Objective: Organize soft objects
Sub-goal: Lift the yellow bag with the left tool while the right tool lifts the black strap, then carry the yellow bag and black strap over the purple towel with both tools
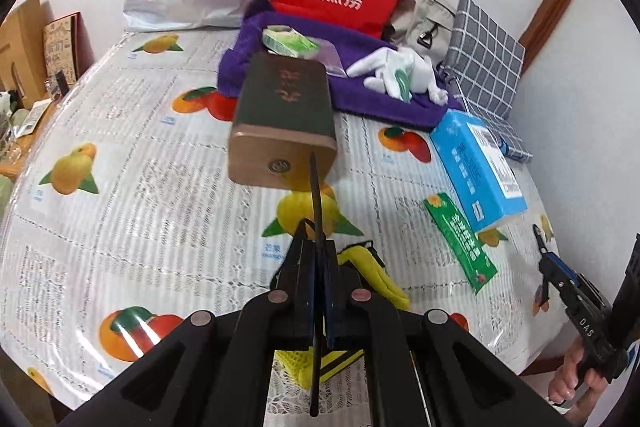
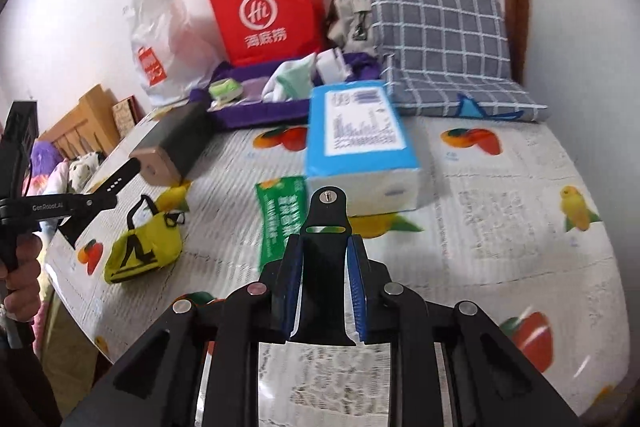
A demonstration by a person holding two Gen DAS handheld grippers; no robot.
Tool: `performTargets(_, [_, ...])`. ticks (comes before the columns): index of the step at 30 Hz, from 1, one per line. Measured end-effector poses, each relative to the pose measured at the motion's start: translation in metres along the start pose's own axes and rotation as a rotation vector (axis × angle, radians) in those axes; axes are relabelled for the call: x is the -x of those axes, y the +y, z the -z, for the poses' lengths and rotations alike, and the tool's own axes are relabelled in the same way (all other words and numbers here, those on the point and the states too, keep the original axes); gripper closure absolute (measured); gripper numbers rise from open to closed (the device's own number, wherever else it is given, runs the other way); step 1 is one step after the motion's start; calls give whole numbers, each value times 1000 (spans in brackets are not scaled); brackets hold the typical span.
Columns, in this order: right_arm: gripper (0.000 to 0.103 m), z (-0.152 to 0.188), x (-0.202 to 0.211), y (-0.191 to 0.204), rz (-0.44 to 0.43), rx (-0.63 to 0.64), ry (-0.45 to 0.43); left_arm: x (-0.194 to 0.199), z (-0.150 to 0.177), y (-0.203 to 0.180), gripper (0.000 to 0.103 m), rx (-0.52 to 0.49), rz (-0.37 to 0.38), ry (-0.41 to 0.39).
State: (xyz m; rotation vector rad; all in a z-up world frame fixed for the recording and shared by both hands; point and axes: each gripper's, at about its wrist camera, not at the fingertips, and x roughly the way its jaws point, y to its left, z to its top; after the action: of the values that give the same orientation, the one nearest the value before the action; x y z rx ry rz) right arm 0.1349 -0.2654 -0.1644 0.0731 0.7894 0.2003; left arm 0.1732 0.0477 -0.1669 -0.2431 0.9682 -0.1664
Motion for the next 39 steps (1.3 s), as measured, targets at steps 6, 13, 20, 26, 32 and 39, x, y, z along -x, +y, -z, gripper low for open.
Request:
performTargets(6, [80,-20,12,-16,37,-25,-12,11,-12,3,99,20,-8,-20])
performTargets(13, [80,-53,18,-18,39,-36,-44,18,-31,-2,99,12,-13,-42])
performTargets(20, [80,-84,18,-7,21,-18,-70,21,-53,-6,99,-1,-14,-62])
performTargets(26, [80,-108,11,-1,5,-12,-74,21,-75,-2,99,10,-16,-81])
performTargets(32, [80,-134,0,4,-3,-11,-80,18,-97,0,99,8,-32,-93])
performTargets(39, [80,-162,-19,13,-24,1,-80,10,-127,1,99,20,-35,-102])
